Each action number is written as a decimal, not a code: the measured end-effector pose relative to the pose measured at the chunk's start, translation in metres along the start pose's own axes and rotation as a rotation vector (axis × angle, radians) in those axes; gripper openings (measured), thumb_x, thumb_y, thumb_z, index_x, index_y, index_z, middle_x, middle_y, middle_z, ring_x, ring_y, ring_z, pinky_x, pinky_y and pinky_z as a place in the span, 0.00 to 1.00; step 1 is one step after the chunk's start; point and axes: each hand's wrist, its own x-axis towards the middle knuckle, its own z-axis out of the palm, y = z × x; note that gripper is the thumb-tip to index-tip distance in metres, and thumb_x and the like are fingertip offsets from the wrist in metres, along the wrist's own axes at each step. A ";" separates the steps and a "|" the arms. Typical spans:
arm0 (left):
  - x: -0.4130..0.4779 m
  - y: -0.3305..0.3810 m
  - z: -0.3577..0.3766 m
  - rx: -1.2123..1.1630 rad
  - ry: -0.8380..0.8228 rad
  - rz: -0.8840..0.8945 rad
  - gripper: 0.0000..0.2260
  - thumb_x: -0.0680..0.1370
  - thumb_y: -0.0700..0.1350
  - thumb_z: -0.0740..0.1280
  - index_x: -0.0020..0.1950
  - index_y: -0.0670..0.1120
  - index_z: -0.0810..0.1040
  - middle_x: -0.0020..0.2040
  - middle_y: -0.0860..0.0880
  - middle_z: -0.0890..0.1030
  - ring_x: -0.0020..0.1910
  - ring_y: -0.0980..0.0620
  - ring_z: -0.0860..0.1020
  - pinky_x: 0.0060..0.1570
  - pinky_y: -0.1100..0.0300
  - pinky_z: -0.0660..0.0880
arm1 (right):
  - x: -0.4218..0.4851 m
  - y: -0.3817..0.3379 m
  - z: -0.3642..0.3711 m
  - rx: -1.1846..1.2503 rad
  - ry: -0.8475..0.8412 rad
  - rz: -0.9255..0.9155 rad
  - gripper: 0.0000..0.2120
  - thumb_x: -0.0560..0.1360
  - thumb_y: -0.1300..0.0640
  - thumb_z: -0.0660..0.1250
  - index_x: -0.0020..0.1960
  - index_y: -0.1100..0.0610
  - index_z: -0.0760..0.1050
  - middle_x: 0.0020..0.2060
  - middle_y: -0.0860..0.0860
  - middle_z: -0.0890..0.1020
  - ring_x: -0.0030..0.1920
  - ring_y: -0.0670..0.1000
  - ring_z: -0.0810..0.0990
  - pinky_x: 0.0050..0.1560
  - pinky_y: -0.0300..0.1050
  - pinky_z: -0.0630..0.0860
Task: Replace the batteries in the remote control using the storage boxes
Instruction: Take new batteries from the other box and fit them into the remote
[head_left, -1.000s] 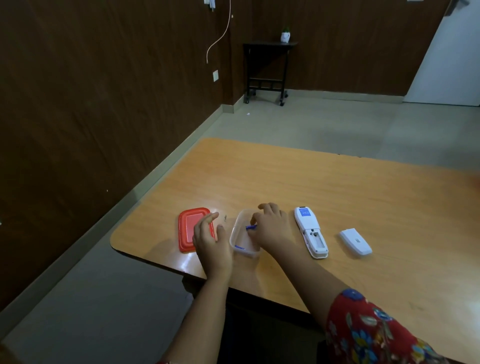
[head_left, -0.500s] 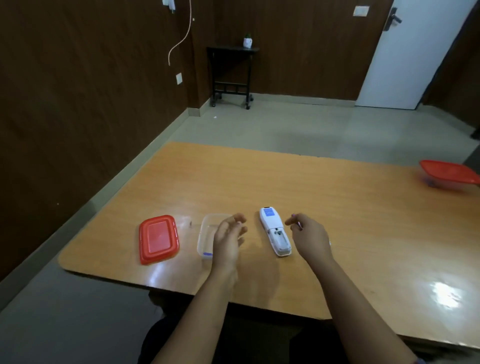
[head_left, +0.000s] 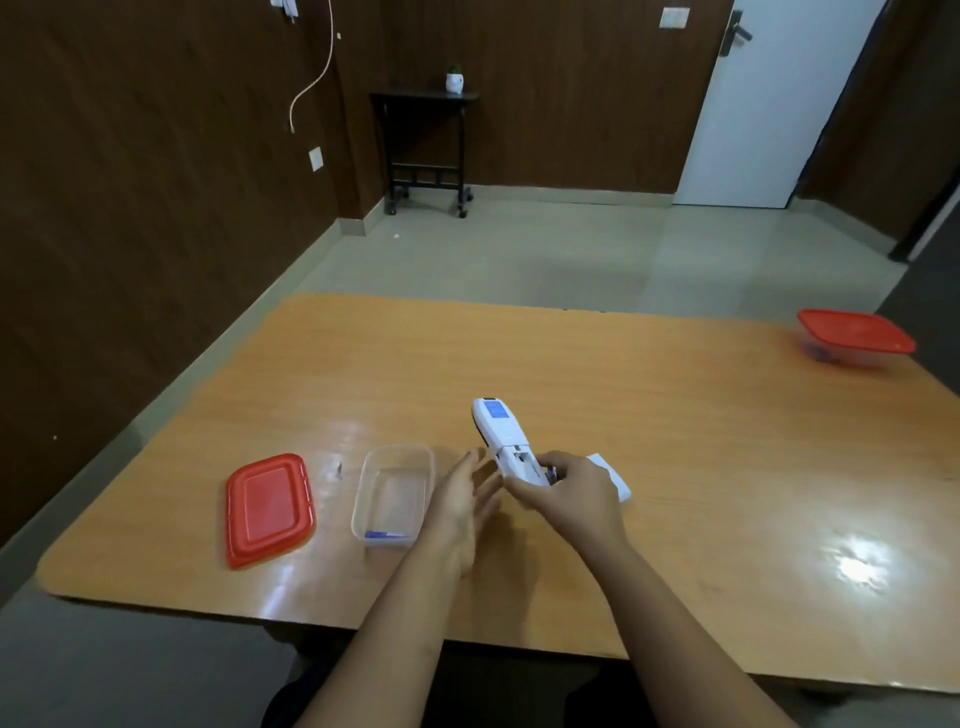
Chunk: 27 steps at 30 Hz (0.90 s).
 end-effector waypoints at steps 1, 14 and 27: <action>-0.001 0.001 0.001 -0.029 -0.059 -0.030 0.17 0.82 0.50 0.55 0.67 0.43 0.73 0.59 0.45 0.80 0.55 0.48 0.79 0.53 0.57 0.75 | -0.008 -0.004 -0.004 -0.009 0.006 -0.053 0.15 0.63 0.42 0.73 0.47 0.47 0.80 0.38 0.44 0.81 0.39 0.45 0.78 0.39 0.44 0.72; -0.010 0.011 -0.014 -0.068 -0.203 0.102 0.15 0.82 0.48 0.53 0.65 0.49 0.73 0.60 0.44 0.81 0.59 0.46 0.78 0.57 0.52 0.72 | -0.014 -0.008 -0.031 1.722 -0.501 0.476 0.28 0.57 0.70 0.80 0.54 0.62 0.75 0.43 0.57 0.84 0.34 0.49 0.81 0.37 0.40 0.81; -0.003 0.012 -0.028 -0.050 -0.172 0.158 0.17 0.81 0.50 0.54 0.68 0.49 0.72 0.57 0.47 0.83 0.63 0.45 0.77 0.59 0.50 0.73 | -0.026 -0.026 -0.025 2.052 -0.558 0.521 0.15 0.57 0.71 0.78 0.43 0.67 0.81 0.43 0.55 0.85 0.35 0.50 0.83 0.34 0.42 0.82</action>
